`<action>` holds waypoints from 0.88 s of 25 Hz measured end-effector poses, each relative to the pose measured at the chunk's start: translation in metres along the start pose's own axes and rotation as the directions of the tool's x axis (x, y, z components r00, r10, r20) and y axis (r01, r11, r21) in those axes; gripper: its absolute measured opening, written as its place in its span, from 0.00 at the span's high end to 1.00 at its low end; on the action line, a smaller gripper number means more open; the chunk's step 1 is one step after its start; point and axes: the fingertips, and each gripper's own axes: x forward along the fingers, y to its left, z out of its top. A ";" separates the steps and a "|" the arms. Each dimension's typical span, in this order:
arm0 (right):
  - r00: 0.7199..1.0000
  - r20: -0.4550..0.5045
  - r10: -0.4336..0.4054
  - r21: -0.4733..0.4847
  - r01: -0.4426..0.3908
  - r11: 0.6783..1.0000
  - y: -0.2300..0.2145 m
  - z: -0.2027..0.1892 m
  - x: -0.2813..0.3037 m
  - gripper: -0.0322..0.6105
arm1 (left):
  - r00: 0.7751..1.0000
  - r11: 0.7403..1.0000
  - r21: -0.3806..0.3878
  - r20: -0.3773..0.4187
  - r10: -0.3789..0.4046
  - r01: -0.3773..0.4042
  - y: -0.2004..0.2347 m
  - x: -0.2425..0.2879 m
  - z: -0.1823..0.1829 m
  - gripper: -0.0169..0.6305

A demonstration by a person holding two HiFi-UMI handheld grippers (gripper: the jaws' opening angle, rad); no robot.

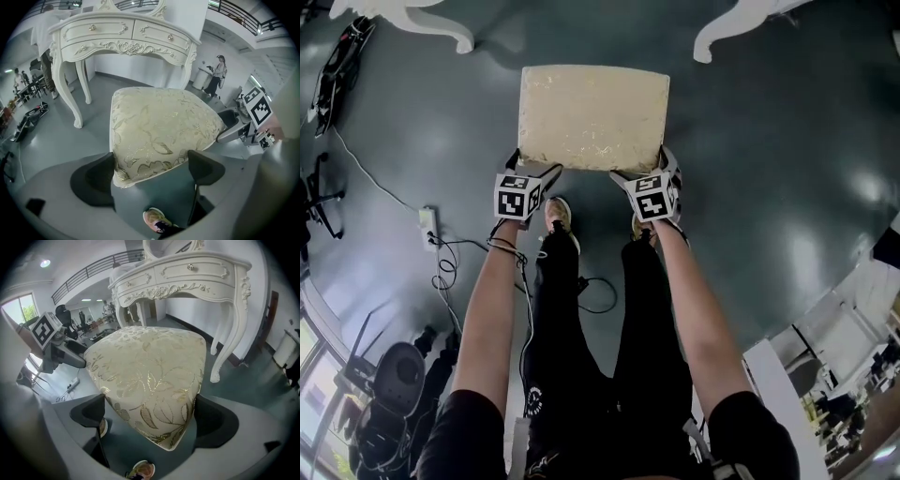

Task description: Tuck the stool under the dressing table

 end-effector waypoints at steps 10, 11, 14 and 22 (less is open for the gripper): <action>1.000 -0.009 -0.009 -0.002 0.009 1.000 0.076 0.058 0.050 0.02 | 1.000 1.000 -0.016 0.007 -0.012 0.012 0.101 -0.028 -0.011 0.20; 1.000 -0.009 -0.011 0.004 0.011 1.000 0.077 0.061 0.054 0.02 | 1.000 1.000 -0.017 0.009 -0.009 0.009 0.106 -0.028 -0.010 0.20; 0.999 -0.035 -0.014 0.032 0.015 0.999 0.081 0.060 0.057 0.02 | 1.000 1.000 -0.015 0.005 -0.005 0.006 0.110 -0.027 -0.010 0.20; 0.995 -0.099 -0.013 0.033 0.017 0.999 0.077 0.064 0.058 0.02 | 1.000 0.999 -0.030 -0.029 0.012 -0.013 0.110 -0.026 -0.008 0.20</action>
